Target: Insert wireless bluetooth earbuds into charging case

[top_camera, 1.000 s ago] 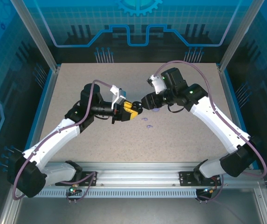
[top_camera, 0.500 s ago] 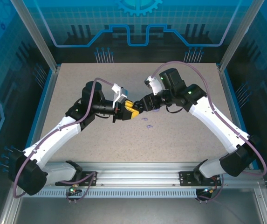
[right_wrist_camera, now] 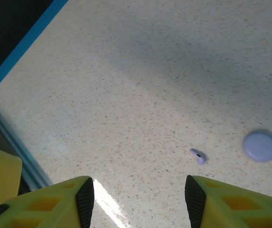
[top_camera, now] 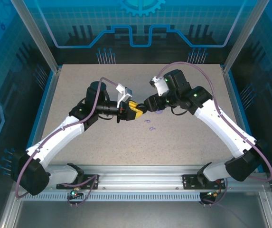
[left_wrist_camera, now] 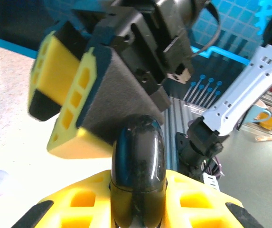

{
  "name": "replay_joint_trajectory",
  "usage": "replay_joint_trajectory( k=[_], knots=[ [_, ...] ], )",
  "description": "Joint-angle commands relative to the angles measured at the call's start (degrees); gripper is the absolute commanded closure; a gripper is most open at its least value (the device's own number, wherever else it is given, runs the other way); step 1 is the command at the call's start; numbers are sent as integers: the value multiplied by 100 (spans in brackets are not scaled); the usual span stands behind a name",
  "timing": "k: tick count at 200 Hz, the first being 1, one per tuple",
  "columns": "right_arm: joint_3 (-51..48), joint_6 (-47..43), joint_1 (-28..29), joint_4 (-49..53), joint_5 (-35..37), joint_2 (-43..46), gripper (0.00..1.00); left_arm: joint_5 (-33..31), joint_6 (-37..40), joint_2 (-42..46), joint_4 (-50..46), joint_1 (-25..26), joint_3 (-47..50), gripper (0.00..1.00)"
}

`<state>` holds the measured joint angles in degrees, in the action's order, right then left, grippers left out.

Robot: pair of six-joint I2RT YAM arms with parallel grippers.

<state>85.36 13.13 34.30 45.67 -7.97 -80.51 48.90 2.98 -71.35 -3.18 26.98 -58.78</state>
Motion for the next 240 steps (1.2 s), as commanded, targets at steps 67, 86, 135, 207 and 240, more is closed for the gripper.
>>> replay_joint_trajectory(
  k=[67,86,135,207,240],
  knots=[
    [-438,423,-354,101,838,438,43,-1534,-1788,-681,318,-1073,75,82],
    [-503,425,-380,115,824,480,43,-1832,-1975,-967,42,-1209,12,82],
    [-529,405,-410,150,838,525,42,-1884,-2158,-1979,-714,-1415,-354,82],
    [-608,393,-444,162,849,527,41,-1930,-2222,-3134,-820,-1423,-566,82],
    [-632,393,-460,175,833,507,40,-1872,-2280,-3419,-740,-1418,-564,81]
  ],
)
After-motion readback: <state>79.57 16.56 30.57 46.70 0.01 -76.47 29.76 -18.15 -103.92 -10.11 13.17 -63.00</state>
